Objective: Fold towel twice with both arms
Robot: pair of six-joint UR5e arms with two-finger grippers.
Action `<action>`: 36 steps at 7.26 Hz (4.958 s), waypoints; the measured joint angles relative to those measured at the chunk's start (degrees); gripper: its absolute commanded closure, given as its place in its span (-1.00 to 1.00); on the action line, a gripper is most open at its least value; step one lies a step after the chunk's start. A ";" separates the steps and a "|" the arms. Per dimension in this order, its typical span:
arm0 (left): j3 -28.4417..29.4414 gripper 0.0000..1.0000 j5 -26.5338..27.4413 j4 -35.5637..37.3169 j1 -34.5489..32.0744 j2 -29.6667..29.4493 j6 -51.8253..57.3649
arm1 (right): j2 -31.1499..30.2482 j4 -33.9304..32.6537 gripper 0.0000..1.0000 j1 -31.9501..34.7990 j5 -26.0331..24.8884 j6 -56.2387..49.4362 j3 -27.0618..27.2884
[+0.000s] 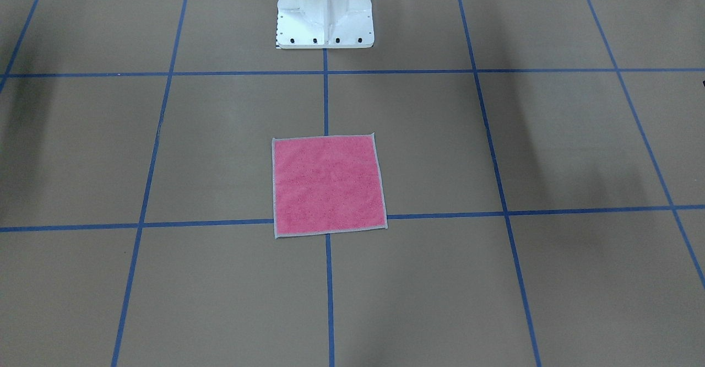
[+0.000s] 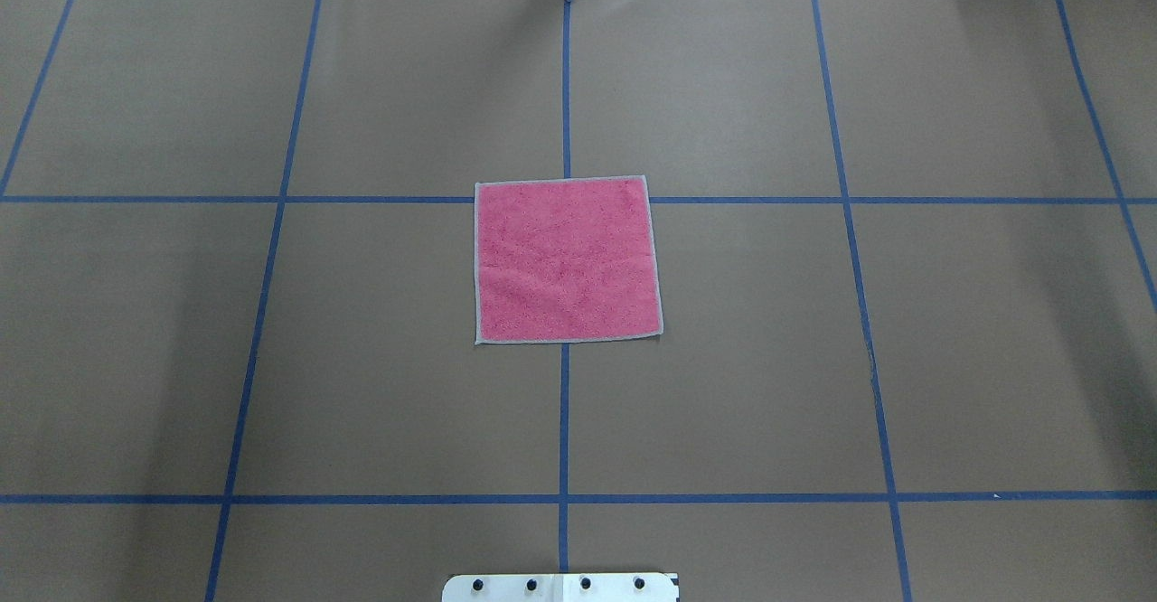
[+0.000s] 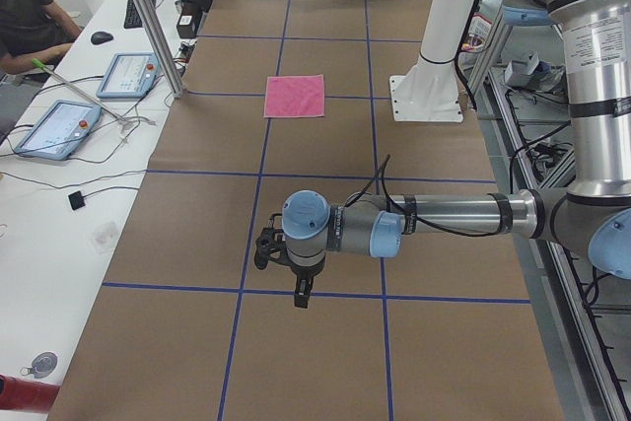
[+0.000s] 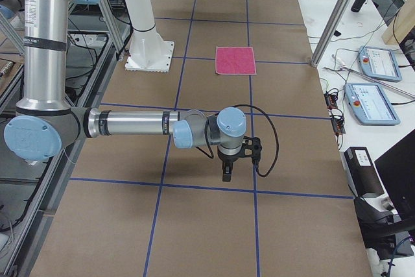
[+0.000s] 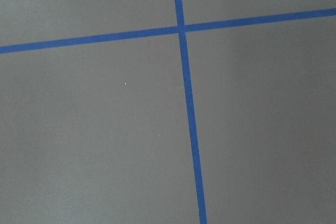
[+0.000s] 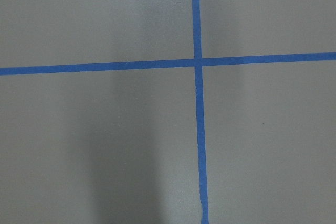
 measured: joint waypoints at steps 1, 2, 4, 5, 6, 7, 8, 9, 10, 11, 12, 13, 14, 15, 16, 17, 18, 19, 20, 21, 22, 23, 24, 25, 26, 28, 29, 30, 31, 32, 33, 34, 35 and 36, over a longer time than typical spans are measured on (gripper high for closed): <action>0.04 -1.00 -0.03 -1.07 0.05 0.32 -0.10 | -0.01 -0.02 -0.99 0.00 0.53 0.01 -0.18; 0.03 -1.00 -0.13 -1.50 0.08 0.47 -0.16 | -0.09 -0.05 -0.99 0.01 1.30 0.05 -0.36; -0.12 -1.00 -0.28 -1.88 0.10 0.52 -2.51 | -0.37 -0.65 -0.99 0.07 2.31 0.02 -0.57; -0.34 -1.00 -0.36 -2.05 0.10 0.53 -4.44 | -0.54 -1.10 -0.99 0.08 2.42 0.00 -0.60; -0.52 -1.00 -0.42 -2.10 0.10 0.53 -5.42 | -0.79 -1.31 -0.99 0.08 2.40 -0.01 -0.63; -0.63 -1.00 -0.44 -2.08 0.10 0.52 -5.77 | -1.02 -1.40 -0.99 0.09 2.32 -0.01 -0.64; -0.67 -1.00 -0.41 -2.05 0.10 0.52 -5.85 | -1.15 -1.42 -0.99 0.09 2.28 -0.01 -0.62; -0.69 -1.00 -0.39 -2.25 0.10 0.52 -5.84 | -1.28 -1.43 -0.99 0.09 2.28 -0.01 -0.59; -0.69 -1.00 -0.39 -2.75 0.10 0.53 -5.79 | -1.46 -1.44 -0.99 0.09 2.31 -0.01 -0.59; -0.62 -1.00 -0.40 -3.21 0.13 0.57 -5.86 | -1.53 -1.44 -0.99 0.09 2.33 -0.01 -0.58; -0.54 -1.00 -0.44 -3.39 0.16 0.60 -6.05 | -1.55 -1.44 -0.99 0.09 2.36 -0.01 -0.52; -0.49 -1.00 -0.46 -3.47 0.17 0.60 -6.16 | -1.56 -1.38 -0.99 0.09 2.42 -0.01 -0.47; -0.48 -1.00 -0.47 -3.57 0.21 0.59 -6.21 | -1.48 -1.21 -0.99 0.07 2.49 -0.01 -0.37; -0.52 -1.00 -0.47 -3.68 0.27 0.49 -6.21 | -1.32 -0.98 -0.99 0.04 2.61 -0.01 -0.30; -0.64 -1.00 -0.47 -3.72 0.35 0.32 -6.19 | -1.10 -0.79 -0.99 0.02 2.74 -0.05 -0.42; -0.77 -1.00 -0.47 -3.76 0.40 0.13 -6.21 | -0.94 -0.67 -0.99 0.01 2.79 -0.10 -0.54; -0.86 -1.00 -0.47 -3.80 0.46 -0.04 -6.21 | -0.83 -0.61 -0.99 -0.06 2.83 -0.11 -0.50; -0.89 -1.00 -0.57 -3.81 0.50 -0.16 -6.19 | -0.72 -0.56 -0.99 -0.17 3.18 -0.10 -0.30; -0.84 -1.00 -1.33 -3.73 0.55 -0.17 -6.21 | -0.60 -0.49 -0.99 -0.35 4.35 -0.10 0.10; -0.81 -1.00 -2.43 -3.70 0.59 -0.18 -6.23 | -0.54 -0.43 -0.99 -0.65 5.63 -0.08 0.56; -0.84 -1.00 -3.05 -3.76 0.61 -0.21 -6.23 | -0.49 -0.40 -0.99 -1.33 6.35 -0.03 1.31; -0.86 -1.00 -3.32 -3.81 0.65 -0.32 -6.26 | -0.38 -0.39 -0.99 -2.21 6.64 0.01 2.07; -1.00 -1.00 -3.43 -3.83 0.71 -0.53 -6.97 | -0.18 -0.35 -0.99 -2.93 6.71 0.02 2.50; -1.40 -1.00 -3.48 -3.83 1.20 -1.00 -9.30 | 0.07 -0.09 -0.99 -3.64 6.75 0.09 2.80; -1.94 -1.00 -3.48 -3.84 2.34 -1.84 -12.47 | 0.22 0.28 -0.99 -4.32 6.77 0.59 3.22; -3.92 -1.00 -3.50 -3.82 6.19 -4.52 -19.95 | 1.86 1.01 -0.99 -6.74 6.69 6.71 4.31; -5.57 -1.00 -3.48 -3.80 9.47 -6.83 -26.71 | 3.09 3.18 -0.99 -9.26 6.66 12.40 4.56; -6.97 -1.00 -3.41 -3.80 13.25 -9.88 -34.33 | 4.46 7.31 -0.98 -12.75 6.47 20.65 4.62; -7.87 -1.00 -3.08 -3.75 17.95 -14.31 -43.44 | 6.72 11.83 -0.98 -16.86 5.54 32.34 4.80; -8.15 -1.00 -1.83 -3.68 22.71 -19.32 -52.67 | 9.36 14.70 -0.98 -21.21 3.10 43.82 5.45; -8.10 -1.00 0.92 -3.57 27.59 -23.98 -61.37 | 12.20 15.95 -0.97 -26.06 -0.61 54.06 6.35; -7.98 -1.00 4.36 -3.45 32.33 -27.82 -69.82 | 15.75 16.37 -0.92 -31.41 -4.73 64.71 7.00; -7.85 -1.00 6.46 -3.36 35.39 -30.05 -76.01 | 19.25 16.37 -0.90 -36.78 -8.84 74.27 7.24; -7.68 -1.00 7.23 -3.30 36.98 -31.43 -79.85 | 21.89 16.28 -0.80 -42.01 -13.06 82.19 7.16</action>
